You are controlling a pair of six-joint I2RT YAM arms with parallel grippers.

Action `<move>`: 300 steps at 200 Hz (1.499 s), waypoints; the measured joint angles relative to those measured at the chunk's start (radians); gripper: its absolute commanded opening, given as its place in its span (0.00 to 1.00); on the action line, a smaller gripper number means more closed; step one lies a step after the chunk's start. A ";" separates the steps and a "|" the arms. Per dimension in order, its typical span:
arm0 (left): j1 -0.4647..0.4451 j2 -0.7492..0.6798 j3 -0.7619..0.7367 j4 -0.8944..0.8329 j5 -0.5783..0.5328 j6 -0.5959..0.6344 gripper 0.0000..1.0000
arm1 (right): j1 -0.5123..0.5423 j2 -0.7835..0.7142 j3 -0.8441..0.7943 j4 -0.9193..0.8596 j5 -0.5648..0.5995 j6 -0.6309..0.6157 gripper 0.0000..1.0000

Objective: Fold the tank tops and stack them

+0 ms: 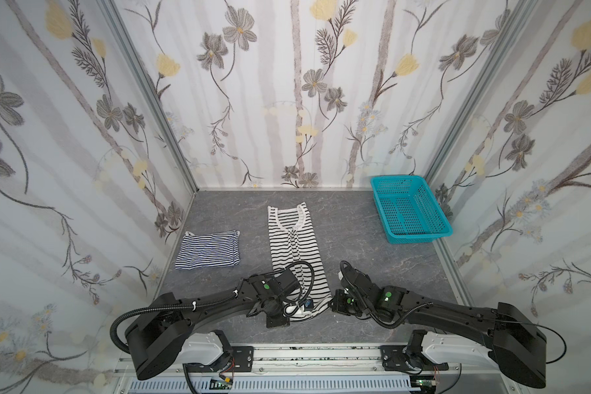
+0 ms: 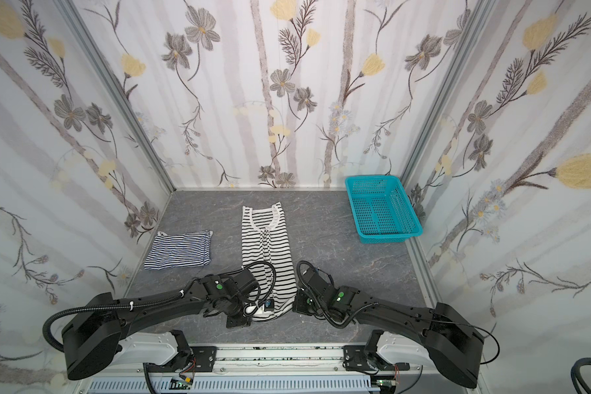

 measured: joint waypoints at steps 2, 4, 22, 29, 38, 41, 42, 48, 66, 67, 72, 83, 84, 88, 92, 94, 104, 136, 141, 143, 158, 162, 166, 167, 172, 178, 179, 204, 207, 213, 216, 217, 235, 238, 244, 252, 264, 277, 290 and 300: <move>0.000 -0.005 0.003 -0.003 0.000 -0.001 0.05 | 0.000 -0.005 0.005 -0.006 0.003 0.000 0.00; 0.000 -0.010 0.007 -0.006 0.001 -0.003 0.05 | 0.000 -0.008 0.007 -0.008 0.005 0.000 0.00; 0.000 -0.067 0.042 -0.027 -0.002 -0.014 0.04 | 0.000 -0.044 0.055 -0.046 0.034 0.008 0.00; 0.000 -0.085 0.055 -0.029 -0.009 -0.018 0.04 | -0.004 -0.053 0.075 -0.056 0.042 0.007 0.00; 0.000 -0.101 0.067 -0.031 -0.023 -0.019 0.04 | -0.012 -0.058 0.102 -0.075 0.047 0.006 0.00; 0.002 -0.105 0.071 -0.033 -0.029 -0.019 0.04 | -0.015 -0.059 0.111 -0.080 0.050 0.006 0.00; 0.003 -0.105 0.071 -0.033 -0.031 -0.019 0.04 | -0.016 -0.059 0.113 -0.081 0.051 0.006 0.00; 0.008 -0.110 0.080 -0.037 -0.040 -0.019 0.04 | -0.025 -0.059 0.130 -0.089 0.056 -0.003 0.00; 0.040 -0.117 0.105 -0.042 -0.078 -0.018 0.00 | -0.053 -0.048 0.180 -0.124 0.060 -0.031 0.00; 0.043 -0.117 0.107 -0.042 -0.080 -0.017 0.00 | -0.056 -0.046 0.185 -0.128 0.060 -0.034 0.00; 0.055 -0.117 0.116 -0.041 -0.087 -0.016 0.00 | -0.065 -0.040 0.201 -0.135 0.060 -0.040 0.00; 0.082 -0.114 0.140 -0.040 -0.102 -0.009 0.00 | -0.086 -0.024 0.236 -0.146 0.060 -0.063 0.00; 0.085 -0.113 0.143 -0.041 -0.104 -0.008 0.00 | -0.089 -0.023 0.240 -0.147 0.060 -0.066 0.00; 0.094 -0.110 0.153 -0.040 -0.111 -0.005 0.00 | -0.095 -0.017 0.251 -0.151 0.060 -0.072 0.00; 0.104 -0.105 0.165 -0.039 -0.119 0.000 0.00 | -0.104 -0.010 0.263 -0.156 0.060 -0.080 0.00; 0.109 -0.102 0.171 -0.037 -0.122 0.001 0.00 | -0.107 -0.006 0.268 -0.158 0.060 -0.084 0.00; 0.132 -0.089 0.197 -0.027 -0.137 0.008 0.00 | -0.126 0.013 0.293 -0.169 0.059 -0.104 0.00; 0.217 -0.034 0.283 0.005 -0.175 0.044 0.00 | -0.196 0.097 0.401 -0.202 0.050 -0.184 0.00; 0.230 -0.023 0.296 0.009 -0.179 0.051 0.00 | -0.209 0.114 0.422 -0.207 0.039 -0.198 0.00; 0.235 -0.017 0.302 0.012 -0.182 0.054 0.00 | -0.214 0.121 0.430 -0.210 0.035 -0.204 0.00; 0.268 0.019 0.332 0.031 -0.192 0.068 0.00 | -0.243 0.169 0.491 -0.219 0.029 -0.241 0.00; 0.277 0.026 0.338 0.033 -0.192 0.074 0.00 | -0.251 0.183 0.509 -0.220 0.026 -0.251 0.00; 0.286 0.032 0.345 0.034 -0.191 0.078 0.00 | -0.256 0.195 0.524 -0.221 0.023 -0.261 0.00; 0.288 0.034 0.346 0.034 -0.191 0.079 0.00 | -0.258 0.200 0.530 -0.221 0.022 -0.265 0.00; 0.301 0.043 0.356 0.035 -0.191 0.084 0.00 | -0.265 0.217 0.550 -0.223 0.019 -0.276 0.00; 0.314 0.053 0.365 0.040 -0.191 0.089 0.00 | -0.274 0.239 0.575 -0.227 0.013 -0.291 0.00; 0.317 0.056 0.368 0.040 -0.190 0.090 0.00 | -0.276 0.244 0.581 -0.228 0.011 -0.295 0.00; 0.383 0.118 0.411 0.069 -0.192 0.110 0.00 | -0.320 0.344 0.672 -0.243 -0.020 -0.351 0.00; 0.390 0.126 0.417 0.071 -0.192 0.111 0.00 | -0.327 0.358 0.682 -0.247 -0.023 -0.356 0.00; 0.404 0.144 0.427 0.079 -0.191 0.112 0.01 | -0.335 0.381 0.700 -0.256 -0.023 -0.365 0.00; 0.410 0.152 0.432 0.082 -0.191 0.113 0.01 | -0.339 0.392 0.711 -0.261 -0.023 -0.370 0.00; 0.412 0.156 0.435 0.083 -0.191 0.113 0.01 | -0.341 0.398 0.716 -0.262 -0.023 -0.373 0.00; 0.442 0.205 0.462 0.101 -0.187 0.118 0.03 | -0.364 0.464 0.779 -0.262 -0.034 -0.404 0.00; 0.446 0.212 0.467 0.102 -0.187 0.119 0.03 | -0.370 0.477 0.790 -0.262 -0.038 -0.408 0.00; 0.456 0.229 0.477 0.107 -0.183 0.122 0.03 | -0.377 0.497 0.808 -0.260 -0.048 -0.417 0.00; 0.467 0.249 0.489 0.114 -0.178 0.128 0.03 | -0.389 0.530 0.835 -0.261 -0.066 -0.431 0.00; 0.483 0.284 0.506 0.126 -0.174 0.133 0.03 | -0.407 0.577 0.869 -0.260 -0.072 -0.446 0.00; 0.498 0.323 0.524 0.132 -0.172 0.138 0.03 | -0.424 0.628 0.908 -0.265 -0.084 -0.457 0.00; 0.510 0.359 0.543 0.140 -0.168 0.142 0.03 | -0.438 0.681 0.953 -0.264 -0.103 -0.475 0.00; 0.518 0.385 0.558 0.146 -0.165 0.148 0.04 | -0.446 0.719 0.984 -0.266 -0.113 -0.483 0.00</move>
